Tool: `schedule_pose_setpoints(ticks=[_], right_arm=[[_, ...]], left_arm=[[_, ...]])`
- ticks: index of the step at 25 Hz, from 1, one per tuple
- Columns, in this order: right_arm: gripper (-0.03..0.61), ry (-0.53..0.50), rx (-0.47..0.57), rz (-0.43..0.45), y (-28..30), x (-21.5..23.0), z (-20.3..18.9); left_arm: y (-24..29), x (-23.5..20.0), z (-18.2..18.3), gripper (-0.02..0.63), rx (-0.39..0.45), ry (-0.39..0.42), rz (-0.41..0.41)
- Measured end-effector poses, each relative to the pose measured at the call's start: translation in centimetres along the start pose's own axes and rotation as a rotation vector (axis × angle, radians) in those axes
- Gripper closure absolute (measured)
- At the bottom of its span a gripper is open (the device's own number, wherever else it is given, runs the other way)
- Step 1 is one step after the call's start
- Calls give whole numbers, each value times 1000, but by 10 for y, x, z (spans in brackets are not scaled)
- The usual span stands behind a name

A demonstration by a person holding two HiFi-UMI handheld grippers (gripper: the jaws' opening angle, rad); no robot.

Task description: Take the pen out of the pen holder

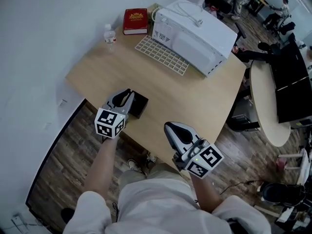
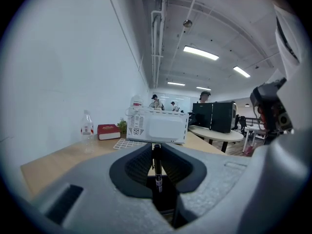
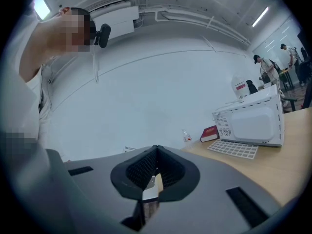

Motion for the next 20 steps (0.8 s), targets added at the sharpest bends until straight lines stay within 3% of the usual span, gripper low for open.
schedule_pose_setpoints(ticks=[7, 20], right_arm=[[577, -55, 33, 59, 11, -12, 25], [577, -186, 14, 48, 23, -13, 45]], left_arm=[[-27, -7, 36, 549, 89, -24, 65], [-113, -38, 107, 549, 248, 19, 188]])
Point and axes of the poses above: the fingertips, and each gripper's own axes: y forward along the fingers, x to its right, z out of its top, the point moved 6 cm from there along -y, backward along the fingers, and after that the axes turned 15 degrees about z, right-handed, at the moved point
